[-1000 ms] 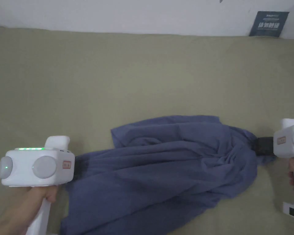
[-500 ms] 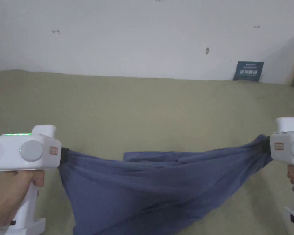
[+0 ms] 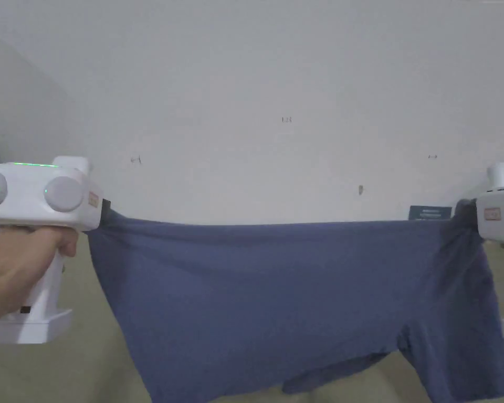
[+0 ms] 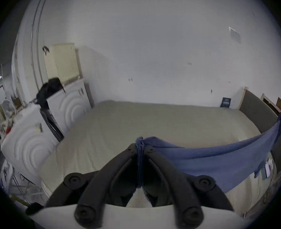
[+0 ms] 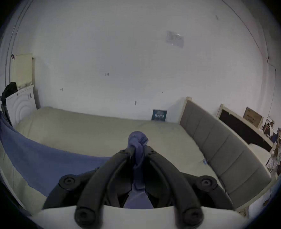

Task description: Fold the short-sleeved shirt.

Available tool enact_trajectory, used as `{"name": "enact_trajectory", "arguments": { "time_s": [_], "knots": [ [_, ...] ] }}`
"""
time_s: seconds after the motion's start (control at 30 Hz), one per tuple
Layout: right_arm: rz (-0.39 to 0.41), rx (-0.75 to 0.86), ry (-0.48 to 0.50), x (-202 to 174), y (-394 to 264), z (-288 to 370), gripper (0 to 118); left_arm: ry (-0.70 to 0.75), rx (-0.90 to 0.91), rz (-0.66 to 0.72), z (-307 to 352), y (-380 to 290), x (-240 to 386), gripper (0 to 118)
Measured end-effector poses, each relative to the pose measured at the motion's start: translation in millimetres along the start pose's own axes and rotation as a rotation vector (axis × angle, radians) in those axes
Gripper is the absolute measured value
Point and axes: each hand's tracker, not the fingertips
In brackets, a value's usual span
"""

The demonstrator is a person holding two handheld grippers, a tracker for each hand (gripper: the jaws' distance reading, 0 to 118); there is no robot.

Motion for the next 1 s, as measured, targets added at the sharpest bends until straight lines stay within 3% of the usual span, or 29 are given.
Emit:
{"name": "enact_trajectory", "arguments": {
  "time_s": [0.23, 0.47, 0.77, 1.0],
  "knots": [
    [-0.042, 0.057, -0.041, 0.3, 68.3, -44.0, 13, 0.073, 0.082, -0.003, -34.2, 69.9, 21.1, 6],
    [-0.042, 0.074, -0.074, -10.5, 93.6, -107.5, 13, 0.127, 0.115, 0.008, -91.2, 101.5, 43.8, 6],
    [-0.047, -0.048, -0.069, -40.5, -5.2, -201.2, 13, 0.179, 0.035, -0.058, -201.8, 25.3, 70.9, 6],
    [-0.050, -0.211, -0.036, -47.2, -117.5, -223.8, 13, 0.135, -0.123, -0.095, -246.7, -74.0, 76.4, 6]
  ]
}}
